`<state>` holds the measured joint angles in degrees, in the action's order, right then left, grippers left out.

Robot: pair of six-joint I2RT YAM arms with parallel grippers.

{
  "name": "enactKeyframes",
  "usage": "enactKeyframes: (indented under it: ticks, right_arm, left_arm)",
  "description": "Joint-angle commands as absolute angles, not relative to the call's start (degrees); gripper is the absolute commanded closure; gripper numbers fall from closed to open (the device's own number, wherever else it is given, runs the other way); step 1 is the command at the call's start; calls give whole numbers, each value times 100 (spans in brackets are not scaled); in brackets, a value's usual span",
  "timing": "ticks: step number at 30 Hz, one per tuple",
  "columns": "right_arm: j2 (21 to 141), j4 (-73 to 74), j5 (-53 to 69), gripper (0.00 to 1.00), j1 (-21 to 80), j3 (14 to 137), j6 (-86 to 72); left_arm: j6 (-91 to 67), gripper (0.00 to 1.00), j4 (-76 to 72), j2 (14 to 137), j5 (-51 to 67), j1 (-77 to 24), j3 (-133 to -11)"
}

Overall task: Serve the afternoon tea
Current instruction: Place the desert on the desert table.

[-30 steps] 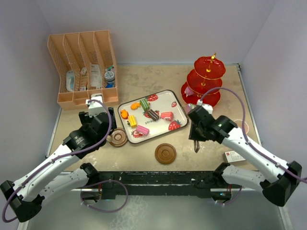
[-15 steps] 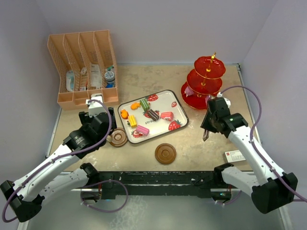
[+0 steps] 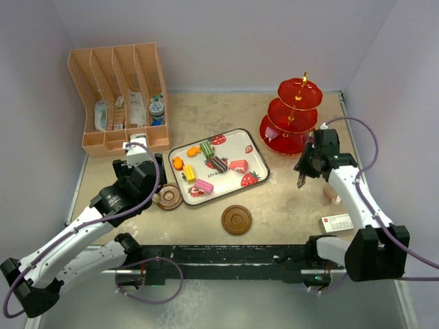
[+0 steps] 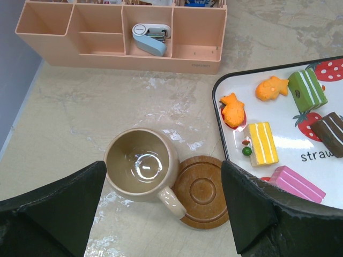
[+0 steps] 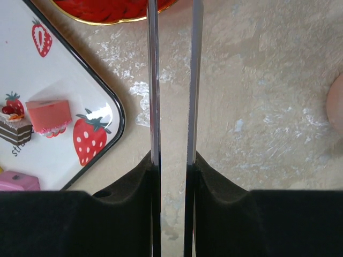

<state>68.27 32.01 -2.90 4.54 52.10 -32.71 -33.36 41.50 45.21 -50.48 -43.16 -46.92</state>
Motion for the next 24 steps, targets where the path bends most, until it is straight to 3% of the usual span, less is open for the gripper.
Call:
enactKeyframes:
  ticks: [1,24]
  right_arm:
    - [6768,2611,53,82,171,5112,-2761]
    - [7049,1869,1090,82,-633,4870,-2435]
  left_arm:
    - [-3330,15,4069,4496,-5106,-4305,-4772]
    - [-3330,15,4067,4559,-5130,-4301,-4781]
